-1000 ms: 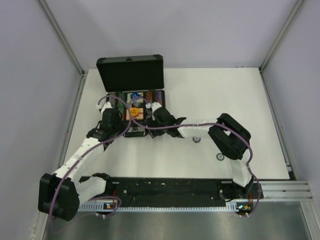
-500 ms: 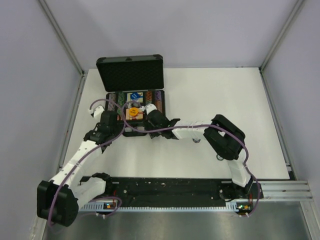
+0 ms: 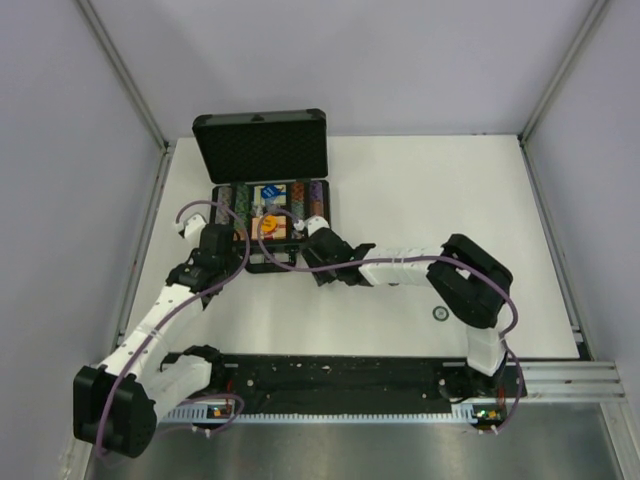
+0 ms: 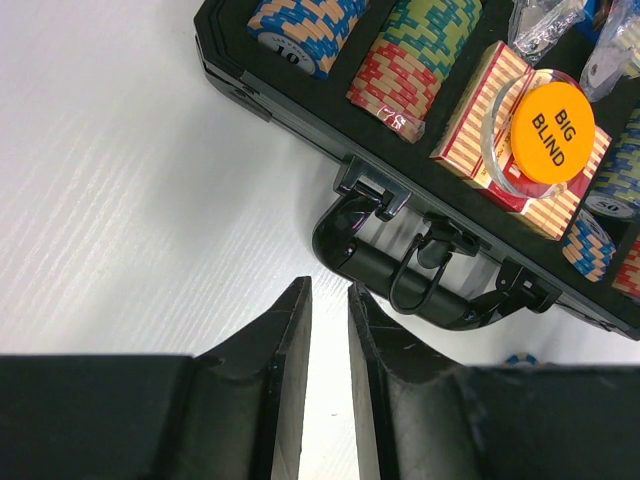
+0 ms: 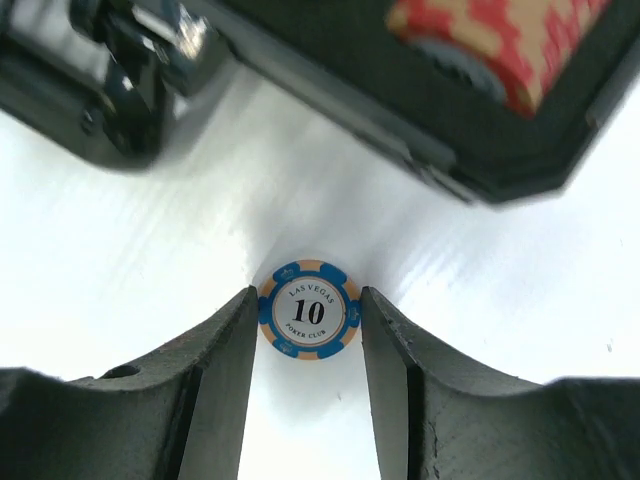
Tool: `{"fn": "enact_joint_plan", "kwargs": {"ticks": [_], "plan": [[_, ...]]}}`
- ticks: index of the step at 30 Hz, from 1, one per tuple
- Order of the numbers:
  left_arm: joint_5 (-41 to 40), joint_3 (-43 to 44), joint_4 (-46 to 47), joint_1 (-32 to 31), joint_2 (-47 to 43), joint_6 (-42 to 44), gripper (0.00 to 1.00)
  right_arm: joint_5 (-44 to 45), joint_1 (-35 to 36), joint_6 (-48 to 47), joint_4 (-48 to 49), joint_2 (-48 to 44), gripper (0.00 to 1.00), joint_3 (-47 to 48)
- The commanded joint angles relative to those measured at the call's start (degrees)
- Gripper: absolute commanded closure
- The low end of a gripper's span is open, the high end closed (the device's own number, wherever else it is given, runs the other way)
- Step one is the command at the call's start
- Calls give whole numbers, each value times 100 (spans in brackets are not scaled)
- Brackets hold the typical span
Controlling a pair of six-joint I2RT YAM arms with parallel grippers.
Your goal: Pack up texas hold em set
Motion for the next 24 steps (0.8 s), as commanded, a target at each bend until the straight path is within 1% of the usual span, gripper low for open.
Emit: {"fn": "enact_joint_plan", "kwargs": {"ticks": [1,4,8,13,19,24], "plan": [[-102,-6,129,39,-99,-55,73,65,0,349,-1431,-312,56,-698],[-85,-6,191,39,-73,-46,72,21,-105,543,-1555,-708,56,-1041],[-6,20,296,39,59,-20,71,21,-220,657,-1757,-1104,56,-1226],[73,82,437,39,270,15,71,74,-255,693,-1994,-1192,55,-1174],[74,117,534,39,420,15,69,48,-255,719,-2144,-1070,45,-1051],[38,109,560,48,446,15,68,-163,-272,746,-2179,-973,42,-1042]]}}
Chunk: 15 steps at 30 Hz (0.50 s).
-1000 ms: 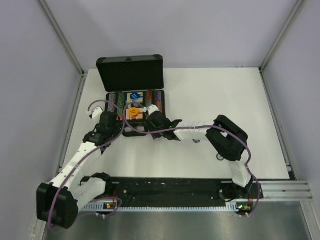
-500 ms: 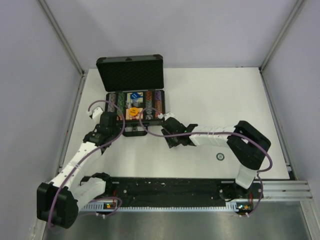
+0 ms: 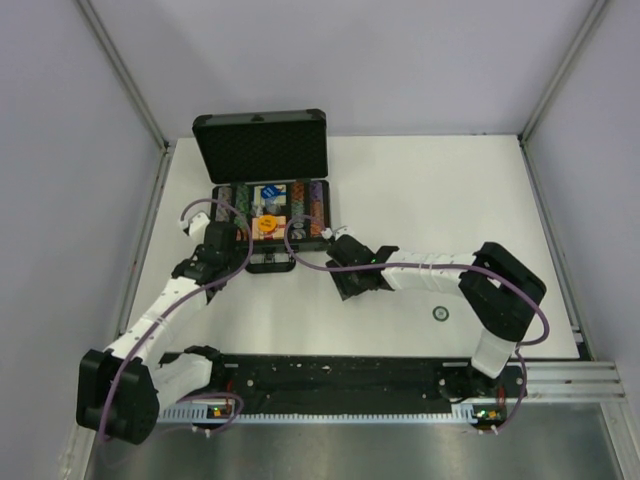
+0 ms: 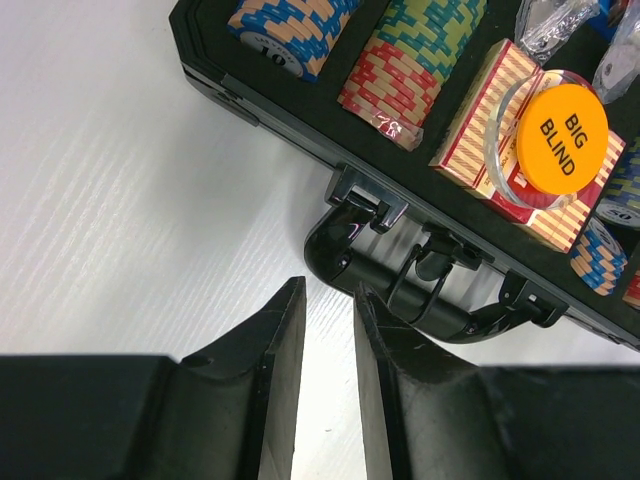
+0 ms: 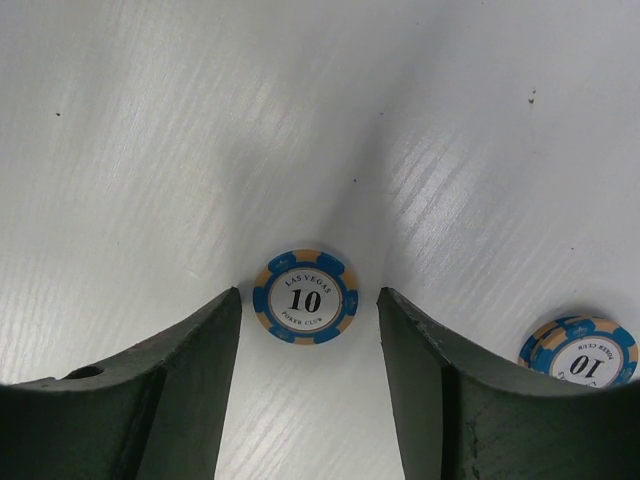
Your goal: Pack up texas hold em set
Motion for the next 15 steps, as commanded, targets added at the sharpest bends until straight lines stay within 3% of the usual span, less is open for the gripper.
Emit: {"fn": "enact_joint_plan", "kwargs": {"ticks": [1,8,15], "plan": [[-51,93,250,35,35,2,68,-255,-63,98,-704,231,43,-52],[-43,102,267,61,53,37,67,-273,-116,90,-765,451,62,18],[-34,155,285,96,79,116,67,288,-150,116,-1055,267,63,290]]}}
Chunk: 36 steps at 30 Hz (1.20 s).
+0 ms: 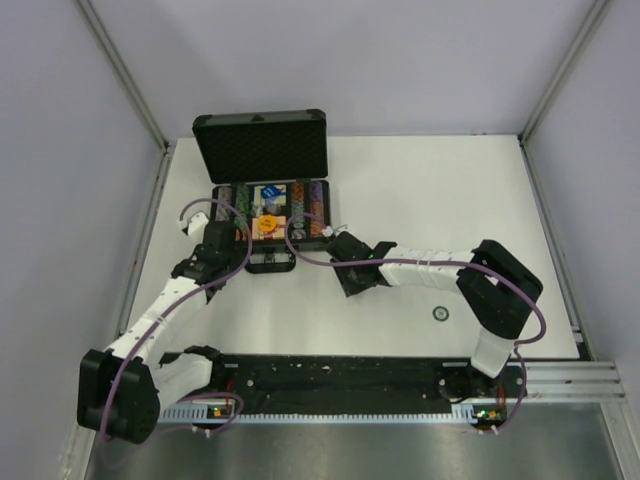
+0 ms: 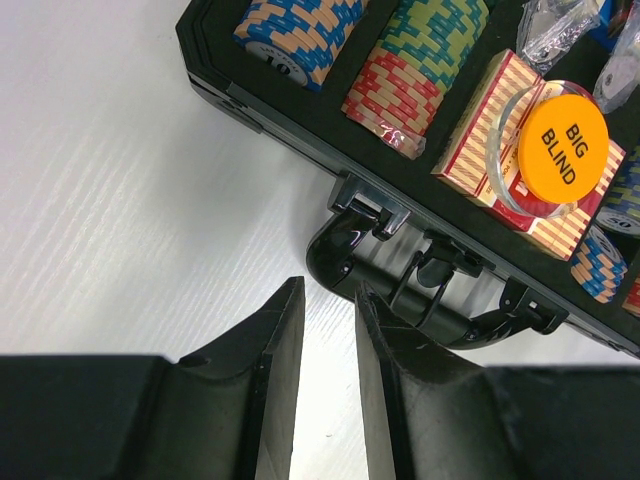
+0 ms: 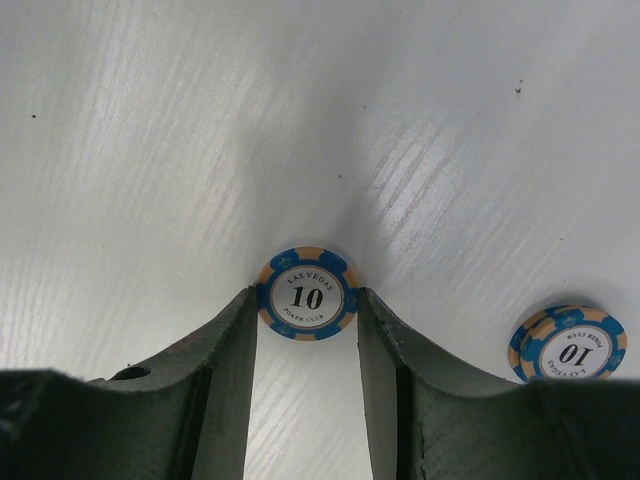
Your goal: Pack up texas hold em set
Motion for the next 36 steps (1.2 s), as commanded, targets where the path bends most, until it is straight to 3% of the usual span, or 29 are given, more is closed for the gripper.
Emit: {"fn": "enact_joint_plan", "kwargs": {"ticks": [1,16,36], "plan": [[-23,146,217,35,62,103,67,438,-105,68,-782,84,63,111],[92,181,314,53,229,156,66,1071,-702,191,-1450,-611,61,174],[144,155,323,53,290,121,65,896,-1212,253,-1205,-814,60,-152]]}}
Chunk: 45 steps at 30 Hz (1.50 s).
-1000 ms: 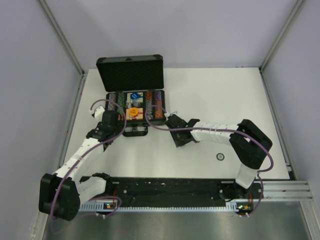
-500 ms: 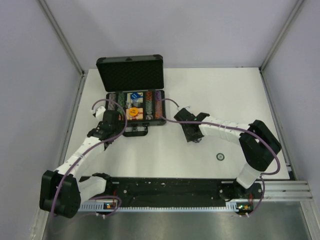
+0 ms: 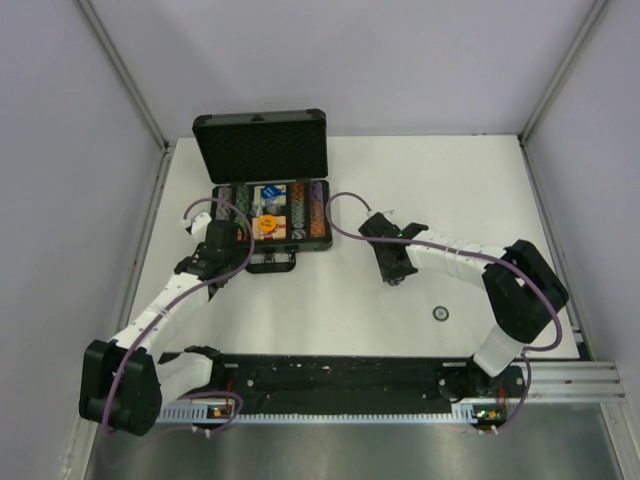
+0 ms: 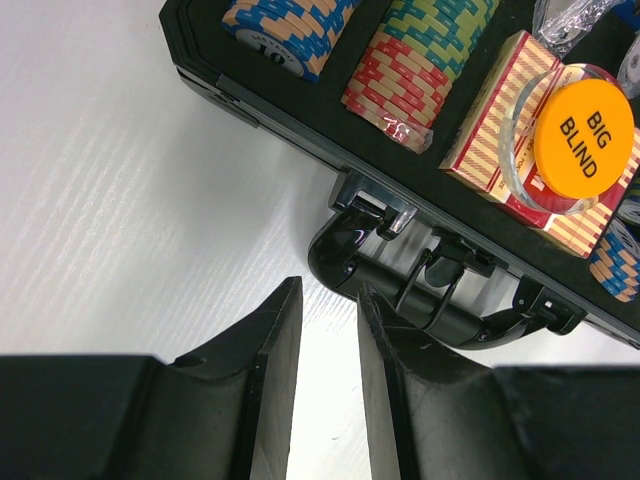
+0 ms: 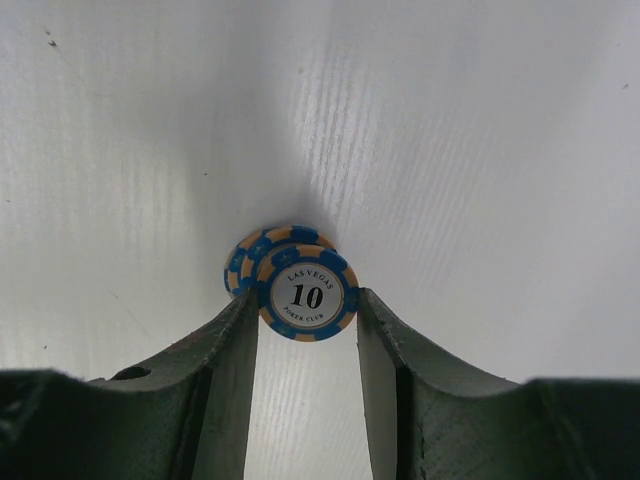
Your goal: Pack up texas hold em set
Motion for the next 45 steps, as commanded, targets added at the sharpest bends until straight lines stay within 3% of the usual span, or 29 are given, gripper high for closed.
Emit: {"fn": "enact_joint_plan", "kwargs": {"ticks": [1,8,16,23,31,36,45], "plan": [[39,153,244,22,52,1,65,-127,-113,89,262,-206,60,-88],[48,161,226,22,61,18,65,-233,-148,71,421,-39,57,-80],[31,170,209,22,69,18,65,-277,-192,89,412,-48,46,-80],[48,196,226,22,113,36,65,-364,-306,115,394,-30,29,78],[75,223,262,22,140,62,66,-953,-649,-253,667,391,22,193],[48,223,270,22,140,62,66,-1304,-658,-824,702,436,21,184],[22,223,279,31,166,71,66,-1454,-676,-966,368,427,35,-35]]}}
